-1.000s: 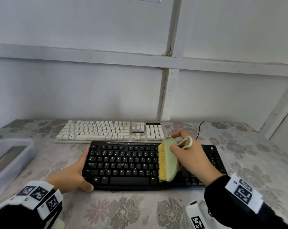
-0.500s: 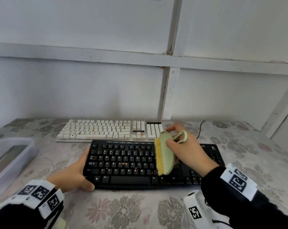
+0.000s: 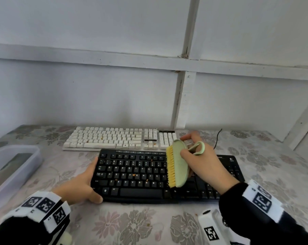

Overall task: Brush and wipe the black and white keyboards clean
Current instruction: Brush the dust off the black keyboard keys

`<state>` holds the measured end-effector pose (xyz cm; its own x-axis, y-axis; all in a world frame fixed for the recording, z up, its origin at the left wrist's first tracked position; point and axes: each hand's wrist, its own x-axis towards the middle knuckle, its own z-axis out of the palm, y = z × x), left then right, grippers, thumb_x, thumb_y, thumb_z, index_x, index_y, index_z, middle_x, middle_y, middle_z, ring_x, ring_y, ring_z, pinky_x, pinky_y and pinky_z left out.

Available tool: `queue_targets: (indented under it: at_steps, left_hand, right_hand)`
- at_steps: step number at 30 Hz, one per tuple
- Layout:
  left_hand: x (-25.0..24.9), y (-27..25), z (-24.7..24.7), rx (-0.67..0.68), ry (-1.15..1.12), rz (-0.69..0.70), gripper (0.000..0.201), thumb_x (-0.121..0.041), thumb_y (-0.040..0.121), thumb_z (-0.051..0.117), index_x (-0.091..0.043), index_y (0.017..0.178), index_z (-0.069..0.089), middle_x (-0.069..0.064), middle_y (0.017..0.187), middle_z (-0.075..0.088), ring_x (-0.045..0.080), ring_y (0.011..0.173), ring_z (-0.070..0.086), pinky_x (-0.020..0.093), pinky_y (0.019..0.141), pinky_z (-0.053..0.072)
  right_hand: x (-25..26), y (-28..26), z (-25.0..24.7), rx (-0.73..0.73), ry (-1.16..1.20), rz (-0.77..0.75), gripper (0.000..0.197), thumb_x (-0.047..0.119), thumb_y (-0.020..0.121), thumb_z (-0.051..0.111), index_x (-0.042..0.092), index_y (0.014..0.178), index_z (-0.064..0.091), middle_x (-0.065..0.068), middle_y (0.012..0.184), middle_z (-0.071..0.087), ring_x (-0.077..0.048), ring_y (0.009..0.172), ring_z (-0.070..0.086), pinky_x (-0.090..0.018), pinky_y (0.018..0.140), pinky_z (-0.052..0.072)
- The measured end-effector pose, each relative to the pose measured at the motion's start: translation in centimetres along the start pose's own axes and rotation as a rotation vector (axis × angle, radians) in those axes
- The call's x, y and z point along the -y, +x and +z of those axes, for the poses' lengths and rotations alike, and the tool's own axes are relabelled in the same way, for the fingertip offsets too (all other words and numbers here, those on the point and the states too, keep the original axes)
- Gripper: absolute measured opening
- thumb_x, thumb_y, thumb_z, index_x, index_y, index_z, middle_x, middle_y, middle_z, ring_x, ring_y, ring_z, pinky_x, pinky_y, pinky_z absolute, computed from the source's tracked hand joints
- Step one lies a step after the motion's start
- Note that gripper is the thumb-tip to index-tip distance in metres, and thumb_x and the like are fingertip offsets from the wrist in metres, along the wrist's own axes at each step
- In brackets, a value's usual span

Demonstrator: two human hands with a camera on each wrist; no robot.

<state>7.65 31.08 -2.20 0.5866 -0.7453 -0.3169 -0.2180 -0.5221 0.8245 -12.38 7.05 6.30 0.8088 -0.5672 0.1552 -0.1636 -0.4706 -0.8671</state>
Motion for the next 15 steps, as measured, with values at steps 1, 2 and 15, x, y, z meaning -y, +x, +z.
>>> queue_targets:
  at_steps: [1,2,15]
  left_hand:
    - [0.0,0.0,0.0,-0.003,-0.001,-0.003,0.124,0.016,0.062,0.071,-0.049,0.137,-0.003,-0.021,0.125,0.042,-0.001,0.107,0.05,0.01,0.078,0.043]
    - [-0.1,0.0,0.0,-0.003,0.002,-0.007,0.122,0.016,0.063,0.071,-0.049,0.135,-0.003,-0.024,0.122,0.041,-0.003,0.105,0.049,0.008,0.075,0.042]
    - [-0.2,-0.1,0.0,0.002,0.018,-0.036,0.124,0.015,0.064,0.071,-0.045,0.141,-0.005,-0.026,0.118,0.042,-0.005,0.104,0.048,0.01,0.075,0.042]
  right_hand:
    - [-0.4,0.0,0.4,0.007,0.002,0.013,0.019,0.006,0.088,0.051,0.018,0.102,0.052,-0.006,0.073,0.061,-0.002,0.047,0.055,-0.022,0.041,0.047]
    - [-0.6,-0.2,0.6,0.023,0.011,0.029,0.018,0.006,0.088,0.051,0.017,0.101,0.052,-0.007,0.075,0.061,-0.004,0.047,0.057,-0.023,0.041,0.048]
    - [0.0,-0.3,0.8,0.023,0.034,0.057,0.017,0.007,0.089,0.05,0.018,0.102,0.049,-0.011,0.082,0.063,-0.01,0.051,0.061,-0.027,0.04,0.05]
